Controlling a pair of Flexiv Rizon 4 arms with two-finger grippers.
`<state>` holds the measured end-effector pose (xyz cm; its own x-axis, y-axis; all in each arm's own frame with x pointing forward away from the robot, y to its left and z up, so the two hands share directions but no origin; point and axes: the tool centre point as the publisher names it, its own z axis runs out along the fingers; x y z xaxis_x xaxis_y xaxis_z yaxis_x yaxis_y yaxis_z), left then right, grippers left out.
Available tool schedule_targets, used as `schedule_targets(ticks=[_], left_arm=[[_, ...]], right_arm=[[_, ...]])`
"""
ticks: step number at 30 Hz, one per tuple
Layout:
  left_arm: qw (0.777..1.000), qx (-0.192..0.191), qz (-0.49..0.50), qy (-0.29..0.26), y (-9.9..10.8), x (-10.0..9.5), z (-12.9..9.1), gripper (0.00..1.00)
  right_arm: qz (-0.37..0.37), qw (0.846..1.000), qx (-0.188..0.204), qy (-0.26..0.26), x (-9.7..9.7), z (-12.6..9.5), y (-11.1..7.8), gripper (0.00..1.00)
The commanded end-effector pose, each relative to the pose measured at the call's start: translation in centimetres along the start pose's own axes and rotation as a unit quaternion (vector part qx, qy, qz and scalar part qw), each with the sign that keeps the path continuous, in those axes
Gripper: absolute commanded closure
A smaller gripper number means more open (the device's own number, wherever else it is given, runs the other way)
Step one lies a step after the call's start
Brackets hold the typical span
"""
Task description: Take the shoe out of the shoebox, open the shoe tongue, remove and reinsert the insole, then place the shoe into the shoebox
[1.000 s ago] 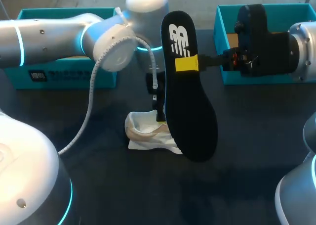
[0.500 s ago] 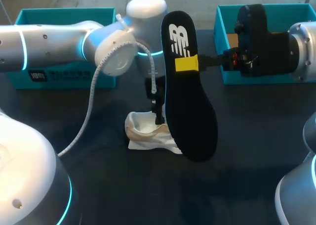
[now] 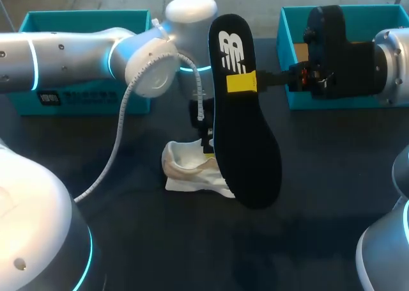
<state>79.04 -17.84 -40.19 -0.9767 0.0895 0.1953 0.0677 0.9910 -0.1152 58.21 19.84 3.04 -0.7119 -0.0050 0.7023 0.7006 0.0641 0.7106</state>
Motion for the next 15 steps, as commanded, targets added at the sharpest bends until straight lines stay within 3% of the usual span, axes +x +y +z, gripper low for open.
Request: schedule_targets(ticks=[1,15], left_arm=[[1.000,0.001,0.015,0.013,0.2,-0.3,-0.5,1.00],[0.971,-0.040,0.209,0.108,1.1,-2.1,-4.6,1.00]], right_arm=[[0.001,1.000,0.000,-0.001,0.0,0.2,0.0,1.00],[0.001,1.000,0.000,-0.001,0.0,0.2,0.0,1.00]])
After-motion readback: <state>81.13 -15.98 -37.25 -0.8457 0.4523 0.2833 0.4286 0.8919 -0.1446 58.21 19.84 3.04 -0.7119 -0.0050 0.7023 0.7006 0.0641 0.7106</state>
